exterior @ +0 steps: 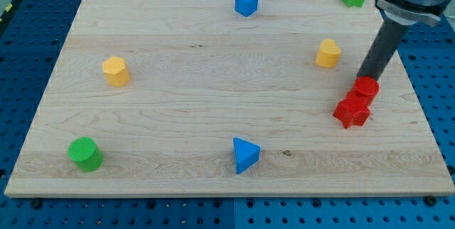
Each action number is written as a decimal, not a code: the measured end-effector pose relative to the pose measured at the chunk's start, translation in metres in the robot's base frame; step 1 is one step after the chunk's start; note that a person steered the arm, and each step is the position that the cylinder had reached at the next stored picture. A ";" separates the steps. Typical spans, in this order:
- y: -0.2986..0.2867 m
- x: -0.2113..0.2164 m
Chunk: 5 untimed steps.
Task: Push the yellow hexagon to the bottom of the yellow heart
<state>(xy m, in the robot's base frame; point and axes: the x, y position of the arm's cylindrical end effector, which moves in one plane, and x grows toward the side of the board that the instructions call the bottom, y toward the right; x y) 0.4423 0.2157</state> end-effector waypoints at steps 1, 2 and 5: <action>-0.018 0.001; -0.020 0.001; -0.086 0.001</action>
<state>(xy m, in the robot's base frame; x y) 0.4434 0.1297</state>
